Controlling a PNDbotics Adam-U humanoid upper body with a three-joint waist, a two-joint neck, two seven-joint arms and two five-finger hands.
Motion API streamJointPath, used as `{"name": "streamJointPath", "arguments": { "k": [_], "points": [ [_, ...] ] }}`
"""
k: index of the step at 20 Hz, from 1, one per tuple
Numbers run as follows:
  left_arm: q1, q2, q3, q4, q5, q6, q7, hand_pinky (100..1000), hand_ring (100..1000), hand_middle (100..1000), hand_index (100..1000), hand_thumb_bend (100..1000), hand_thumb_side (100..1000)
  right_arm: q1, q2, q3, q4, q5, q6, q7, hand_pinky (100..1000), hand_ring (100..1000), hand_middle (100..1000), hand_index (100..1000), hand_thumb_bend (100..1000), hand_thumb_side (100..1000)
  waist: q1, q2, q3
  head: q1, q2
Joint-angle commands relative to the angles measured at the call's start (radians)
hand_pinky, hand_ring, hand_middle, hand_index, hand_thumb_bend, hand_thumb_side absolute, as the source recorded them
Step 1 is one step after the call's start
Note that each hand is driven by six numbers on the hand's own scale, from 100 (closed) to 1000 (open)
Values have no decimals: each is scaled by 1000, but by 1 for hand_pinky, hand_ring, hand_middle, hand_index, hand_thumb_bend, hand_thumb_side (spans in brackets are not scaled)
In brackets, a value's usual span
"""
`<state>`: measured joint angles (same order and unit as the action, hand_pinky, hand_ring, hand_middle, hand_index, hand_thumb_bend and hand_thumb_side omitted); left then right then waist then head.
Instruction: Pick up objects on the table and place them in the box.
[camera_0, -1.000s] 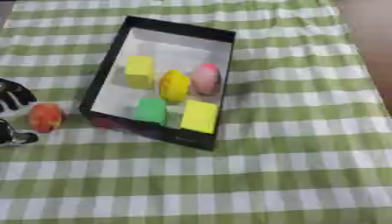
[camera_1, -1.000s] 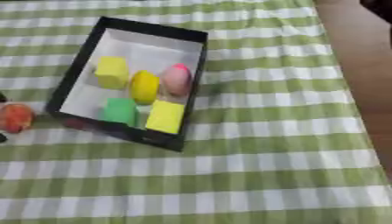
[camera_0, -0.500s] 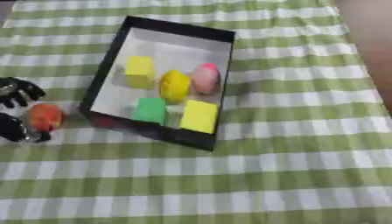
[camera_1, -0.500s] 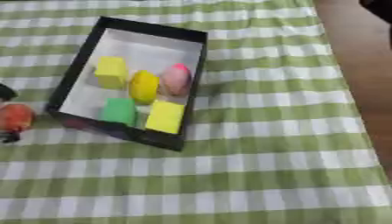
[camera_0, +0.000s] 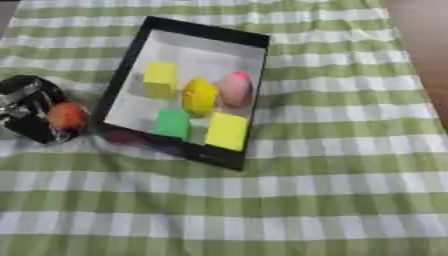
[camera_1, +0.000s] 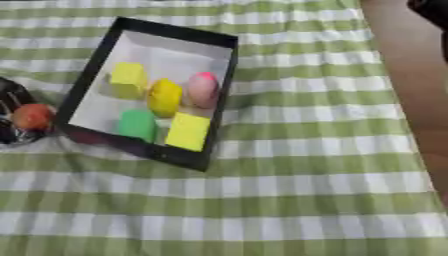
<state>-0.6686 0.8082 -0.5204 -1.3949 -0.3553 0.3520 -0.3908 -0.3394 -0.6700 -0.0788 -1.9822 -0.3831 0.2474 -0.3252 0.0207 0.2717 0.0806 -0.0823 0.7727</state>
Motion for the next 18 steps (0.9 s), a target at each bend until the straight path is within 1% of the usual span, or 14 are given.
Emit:
{"name": "streamJointPath", "arguments": {
  "k": [1,3,6,8,10,12,13,14,16,18],
  "points": [
    [2,46,20,-70,-5,-13,-14,661,622,595,627,313,100,-5,-21,-10,-18,-1,1,-4,918,796,677,773,425,287,-10,-7,0,-4,-3],
    [18,88,54,-167,3,-6,-22,662,622,593,627,290,100,-3,-22,-11,-18,-1,1,-6,918,796,677,773,425,287,-8,-7,2,-12,-3],
    [32,150,111,-317,19,21,-35,664,622,593,630,281,100,-2,-26,-13,-18,0,0,-8,918,796,677,773,423,285,-6,-11,5,-21,-3],
    [17,172,149,-396,21,42,-36,663,619,588,626,283,100,0,-29,-15,-18,0,-2,-10,918,796,677,773,423,284,-4,-17,8,-27,-3],
    [-27,170,166,-444,10,63,-40,661,616,584,624,294,100,1,-32,-16,-18,0,-3,-11,918,796,677,773,422,282,-2,-24,11,-33,-3],
    [-97,133,159,-450,-6,78,-55,660,612,581,621,292,100,0,-34,-15,-18,-2,-4,-10,918,796,677,773,423,280,0,-33,14,-39,-3],
    [-145,99,147,-439,-15,81,-63,661,611,582,619,228,126,-1,-34,-14,-18,-3,-4,-10,918,795,677,773,443,290,1,-38,15,-41,-3],
    [-189,63,135,-420,-28,81,-69,660,610,578,618,292,100,-3,-34,-13,-18,-4,-4,-9,918,795,677,773,425,278,1,-43,16,-43,-3],
    [-277,-19,111,-366,-67,69,-77,662,609,578,617,298,100,-8,-37,-10,-18,-7,-4,-6,917,795,677,773,426,277,-1,-50,17,-45,-3],
    [-356,-98,77,-292,-111,42,-90,666,613,582,618,314,100,-14,-41,-8,-18,-9,-5,-4,917,795,677,773,427,274,-1,-55,18,-44,-3]
  ]
}}
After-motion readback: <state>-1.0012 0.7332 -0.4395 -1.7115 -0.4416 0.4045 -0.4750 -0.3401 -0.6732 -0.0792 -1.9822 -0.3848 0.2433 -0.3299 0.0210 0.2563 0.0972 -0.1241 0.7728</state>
